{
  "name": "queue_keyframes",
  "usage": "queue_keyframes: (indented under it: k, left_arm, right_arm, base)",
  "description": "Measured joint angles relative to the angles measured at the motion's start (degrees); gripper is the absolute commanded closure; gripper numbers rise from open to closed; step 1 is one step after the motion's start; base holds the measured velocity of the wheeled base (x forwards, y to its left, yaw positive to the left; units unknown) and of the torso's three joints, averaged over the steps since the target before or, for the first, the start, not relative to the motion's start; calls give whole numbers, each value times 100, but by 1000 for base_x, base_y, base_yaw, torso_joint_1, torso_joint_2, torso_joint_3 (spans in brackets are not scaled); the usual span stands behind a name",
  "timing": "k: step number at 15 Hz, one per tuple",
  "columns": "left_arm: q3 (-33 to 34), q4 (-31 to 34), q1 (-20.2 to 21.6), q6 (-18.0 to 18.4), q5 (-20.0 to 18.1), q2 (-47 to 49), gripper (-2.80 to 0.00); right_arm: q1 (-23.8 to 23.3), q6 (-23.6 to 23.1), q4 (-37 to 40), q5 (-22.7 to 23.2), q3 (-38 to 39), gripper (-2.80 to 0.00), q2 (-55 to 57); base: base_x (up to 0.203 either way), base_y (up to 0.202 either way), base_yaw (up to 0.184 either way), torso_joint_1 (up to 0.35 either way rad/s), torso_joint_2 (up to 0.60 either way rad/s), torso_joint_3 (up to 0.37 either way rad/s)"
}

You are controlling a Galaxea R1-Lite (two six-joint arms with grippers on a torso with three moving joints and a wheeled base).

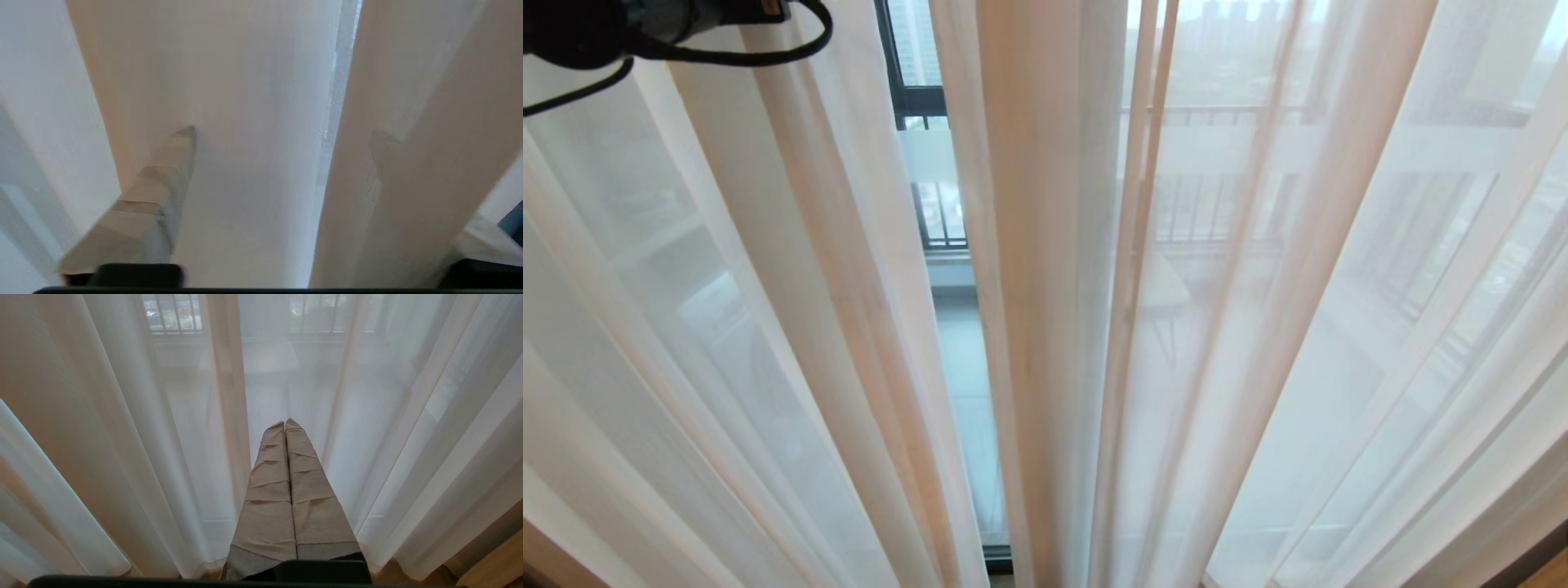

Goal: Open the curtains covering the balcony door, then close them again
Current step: Pull the inner curtains open on both sides

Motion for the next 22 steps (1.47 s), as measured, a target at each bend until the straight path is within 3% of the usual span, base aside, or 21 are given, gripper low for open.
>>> queue_keyframes:
  k: [14, 22]
  left_arm:
    - [2, 22, 41, 26, 56, 18, 0]
    - [411, 6, 686, 37, 2, -260, 0]
  right_arm:
    - [0, 1, -3, 0, 0, 0, 0]
    - [0, 0, 0, 2, 0, 0, 0]
  base:
    - [0, 0, 0, 0, 0, 0]
    - [0, 0, 0, 0, 0, 0]
